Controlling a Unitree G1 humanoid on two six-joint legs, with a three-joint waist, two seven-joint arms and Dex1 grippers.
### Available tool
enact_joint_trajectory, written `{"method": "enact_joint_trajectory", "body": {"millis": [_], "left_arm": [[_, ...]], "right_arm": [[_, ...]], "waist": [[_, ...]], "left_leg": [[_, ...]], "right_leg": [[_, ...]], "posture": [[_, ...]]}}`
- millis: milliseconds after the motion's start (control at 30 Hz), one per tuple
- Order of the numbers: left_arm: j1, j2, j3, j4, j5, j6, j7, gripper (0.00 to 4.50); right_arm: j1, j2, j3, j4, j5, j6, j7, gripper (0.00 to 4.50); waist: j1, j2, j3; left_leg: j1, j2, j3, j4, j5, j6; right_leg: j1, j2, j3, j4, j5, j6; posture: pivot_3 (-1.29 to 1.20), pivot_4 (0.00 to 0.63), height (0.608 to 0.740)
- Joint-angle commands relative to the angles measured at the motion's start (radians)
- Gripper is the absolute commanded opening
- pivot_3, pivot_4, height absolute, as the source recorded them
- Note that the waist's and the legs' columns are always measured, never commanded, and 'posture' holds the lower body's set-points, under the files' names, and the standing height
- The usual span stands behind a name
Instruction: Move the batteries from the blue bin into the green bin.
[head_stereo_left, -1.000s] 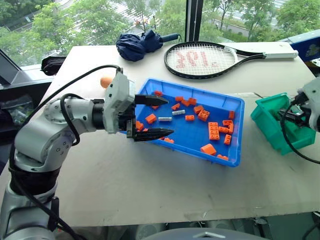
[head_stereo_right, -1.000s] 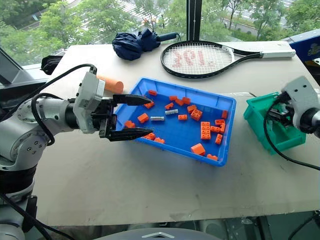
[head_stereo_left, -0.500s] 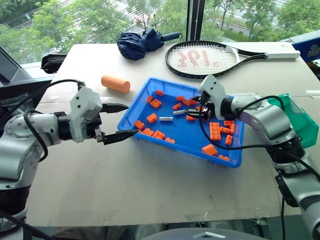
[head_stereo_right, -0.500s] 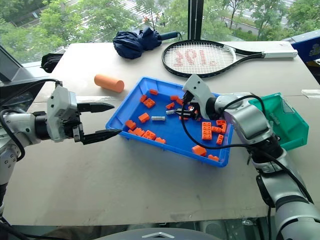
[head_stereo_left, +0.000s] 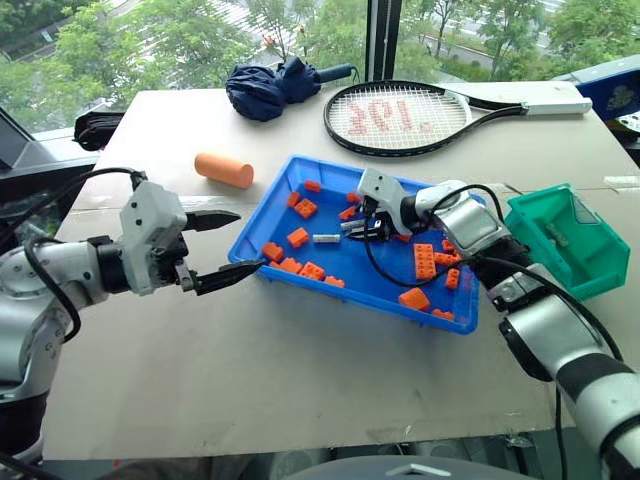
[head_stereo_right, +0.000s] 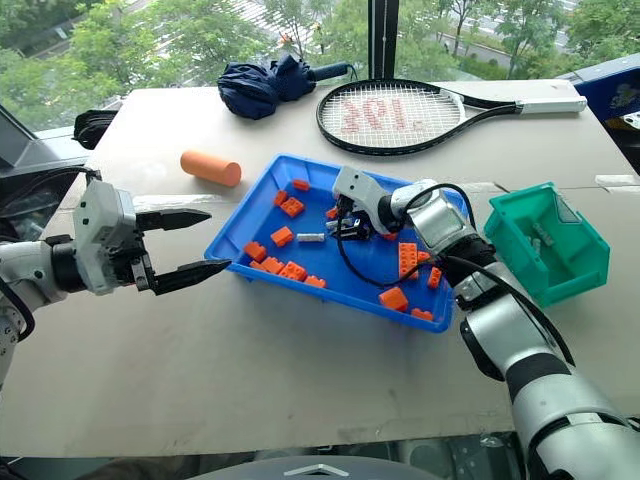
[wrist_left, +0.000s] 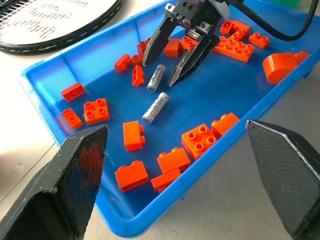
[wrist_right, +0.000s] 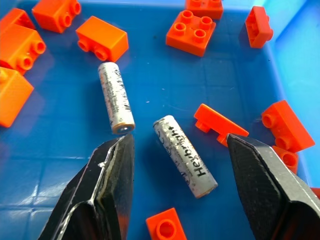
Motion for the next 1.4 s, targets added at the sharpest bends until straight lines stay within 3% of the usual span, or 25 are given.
{"method": "enact_joint_trajectory", "body": {"millis": [33,100,233,267,433,633,767,1000,1300,1400], "left_arm": [[0.000,0.004,0.044,-0.032,-0.011,-0.017,0.004,4.50],[0.004,0.004,0.047,-0.034,-0.012,-0.018,0.006,4.50],[0.010,0.000,0.046,-0.045,-0.017,-0.015,0.007,4.50],[0.010,-0.001,0.044,-0.047,-0.019,-0.016,0.007,4.50],[-0.033,-0.012,0.005,-0.051,-0.042,-0.009,0.007,4.50],[-0.209,-0.075,-0.074,-0.053,-0.148,0.034,0.030,4.50],[-0.336,-0.129,-0.135,-0.040,-0.193,0.062,0.045,4.50],[-0.468,-0.173,-0.240,0.033,-0.188,0.060,-0.024,4.50],[-0.579,-0.173,-0.295,0.089,-0.181,0.070,-0.109,4.50],[-0.581,-0.170,-0.291,0.082,-0.181,0.075,-0.113,4.50]], "right_arm": [[-0.047,0.022,-0.010,0.108,-0.052,-0.032,0.009,2.66],[-0.053,0.027,-0.014,0.118,-0.061,-0.032,0.045,1.99],[-0.041,0.018,-0.048,0.047,-0.053,-0.004,0.064,0.15],[-0.035,0.014,-0.058,0.016,-0.049,0.012,0.065,0.06],[0.042,-0.059,-0.140,-0.342,0.014,0.230,0.069,0.06],[0.162,-0.234,-0.325,-0.878,0.125,0.676,-0.007,0.06],[0.225,-0.349,-0.460,-1.056,0.149,0.850,-0.090,0.06],[0.455,-0.604,-0.686,-1.151,0.153,0.944,-0.146,0.06],[0.654,-0.679,-0.819,-1.115,0.172,0.915,-0.206,0.06],[0.686,-0.695,-0.819,-1.095,0.185,0.881,-0.206,1.38]], "waist": [[-0.002,0.000,0.000],[-0.003,0.000,0.000],[-0.003,0.000,0.000],[-0.002,0.000,0.000],[0.000,0.001,0.000],[0.017,0.001,0.000],[0.027,0.000,0.000],[0.029,0.000,0.000],[0.023,0.000,0.000],[0.024,0.000,0.000]], "left_leg": [[0.000,0.000,0.000,0.000,0.000,0.000],[0.000,0.000,0.000,0.000,0.000,0.000],[0.000,0.000,-0.001,0.000,0.000,-0.001],[0.000,0.000,-0.001,0.000,0.000,-0.001],[-0.001,0.000,-0.001,0.000,0.000,-0.001],[-0.007,-0.001,-0.003,0.002,0.000,-0.001],[-0.014,-0.002,-0.005,0.005,0.001,-0.001],[-0.015,-0.002,-0.002,0.005,0.001,-0.001],[-0.012,-0.001,0.003,0.008,0.001,0.000],[-0.013,-0.001,0.003,0.009,0.001,0.000]], "right_leg": [[0.000,0.000,0.000,0.000,0.000,0.000],[0.000,0.000,0.000,0.000,0.000,0.000],[0.000,0.000,0.000,0.000,0.000,0.000],[0.000,0.000,0.000,0.000,0.000,0.000],[-0.001,-0.001,0.000,0.000,0.000,0.000],[-0.005,-0.002,-0.002,0.000,0.000,0.000],[-0.011,-0.002,-0.004,0.003,0.000,0.000],[-0.013,-0.002,-0.002,0.005,0.000,0.000],[-0.013,0.002,0.000,0.011,0.000,0.000],[-0.013,0.004,0.000,0.012,0.000,0.000]], "posture": [[0.00,0.150,0.740],[0.00,0.150,0.740],[0.00,0.150,0.740],[0.00,0.150,0.740],[0.00,0.150,0.740],[0.00,0.150,0.740],[0.00,0.150,0.740],[0.00,0.150,0.740],[0.00,0.150,0.740],[0.00,0.150,0.740]]}}
